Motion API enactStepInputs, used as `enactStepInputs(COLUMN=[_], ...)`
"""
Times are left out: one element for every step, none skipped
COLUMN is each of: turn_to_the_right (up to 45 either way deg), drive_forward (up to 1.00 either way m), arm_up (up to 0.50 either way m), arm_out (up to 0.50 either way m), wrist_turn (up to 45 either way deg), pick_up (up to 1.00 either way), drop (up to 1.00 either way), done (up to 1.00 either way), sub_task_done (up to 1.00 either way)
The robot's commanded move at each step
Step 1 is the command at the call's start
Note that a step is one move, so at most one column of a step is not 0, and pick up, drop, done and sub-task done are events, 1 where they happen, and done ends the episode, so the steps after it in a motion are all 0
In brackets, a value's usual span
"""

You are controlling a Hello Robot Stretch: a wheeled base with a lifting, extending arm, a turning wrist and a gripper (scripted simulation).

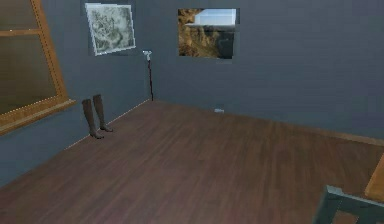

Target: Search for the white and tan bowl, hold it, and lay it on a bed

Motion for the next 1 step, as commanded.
enactStepInputs(turn_to_the_right=[0.0], drive_forward=[0.00], arm_up=[0.00], arm_out=[0.00], wrist_turn=[36.0], pick_up=[0.00], drop=[0.00], done=[0.00], sub_task_done=[0.00])
